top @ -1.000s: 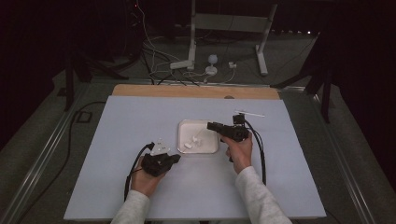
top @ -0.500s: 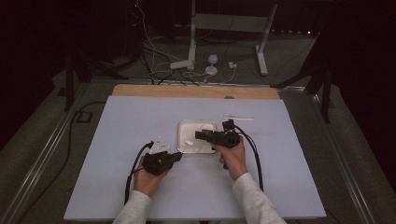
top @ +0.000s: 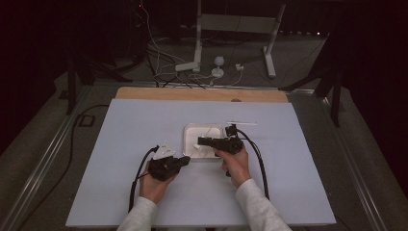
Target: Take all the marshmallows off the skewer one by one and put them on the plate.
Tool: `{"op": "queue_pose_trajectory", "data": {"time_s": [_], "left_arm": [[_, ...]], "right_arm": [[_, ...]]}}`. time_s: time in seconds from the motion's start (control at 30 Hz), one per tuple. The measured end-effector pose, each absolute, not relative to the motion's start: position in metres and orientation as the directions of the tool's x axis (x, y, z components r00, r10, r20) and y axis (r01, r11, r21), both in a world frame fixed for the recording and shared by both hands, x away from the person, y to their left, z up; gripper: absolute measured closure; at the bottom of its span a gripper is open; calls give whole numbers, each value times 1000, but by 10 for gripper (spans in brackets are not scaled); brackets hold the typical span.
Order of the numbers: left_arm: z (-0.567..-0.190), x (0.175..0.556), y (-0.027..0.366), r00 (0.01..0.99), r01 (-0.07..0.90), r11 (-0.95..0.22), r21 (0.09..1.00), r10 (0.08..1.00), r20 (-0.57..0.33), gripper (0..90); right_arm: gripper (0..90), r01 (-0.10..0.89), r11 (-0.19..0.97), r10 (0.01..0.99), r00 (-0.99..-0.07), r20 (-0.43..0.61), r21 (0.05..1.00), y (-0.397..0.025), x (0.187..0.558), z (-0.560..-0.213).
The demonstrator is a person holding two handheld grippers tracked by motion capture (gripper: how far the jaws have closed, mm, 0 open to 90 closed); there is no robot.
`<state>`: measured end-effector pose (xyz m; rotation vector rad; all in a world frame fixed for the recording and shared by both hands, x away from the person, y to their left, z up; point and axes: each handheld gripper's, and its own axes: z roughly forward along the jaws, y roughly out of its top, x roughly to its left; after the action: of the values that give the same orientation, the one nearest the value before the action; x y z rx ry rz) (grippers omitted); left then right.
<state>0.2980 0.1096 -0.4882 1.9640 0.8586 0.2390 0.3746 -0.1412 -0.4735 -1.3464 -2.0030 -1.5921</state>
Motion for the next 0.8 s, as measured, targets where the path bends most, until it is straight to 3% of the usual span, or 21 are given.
{"op": "queue_pose_trajectory", "data": {"time_s": [0.43,0.67,0.73,0.8], "left_arm": [[-485,295,112,741,431,-357,829,664,-100,900],[-489,294,113,742,430,-395,812,667,-68,900],[-491,295,117,730,450,-363,816,675,-103,900],[-488,296,121,720,458,-324,828,682,-132,900]], "right_arm": [[799,739,-64,523,-547,654,670,-145,376,-461],[808,699,-176,568,-503,651,694,-174,385,-445],[808,680,-227,561,-494,664,697,-188,388,-437],[805,672,-205,573,-507,644,712,-194,389,-432]]}}
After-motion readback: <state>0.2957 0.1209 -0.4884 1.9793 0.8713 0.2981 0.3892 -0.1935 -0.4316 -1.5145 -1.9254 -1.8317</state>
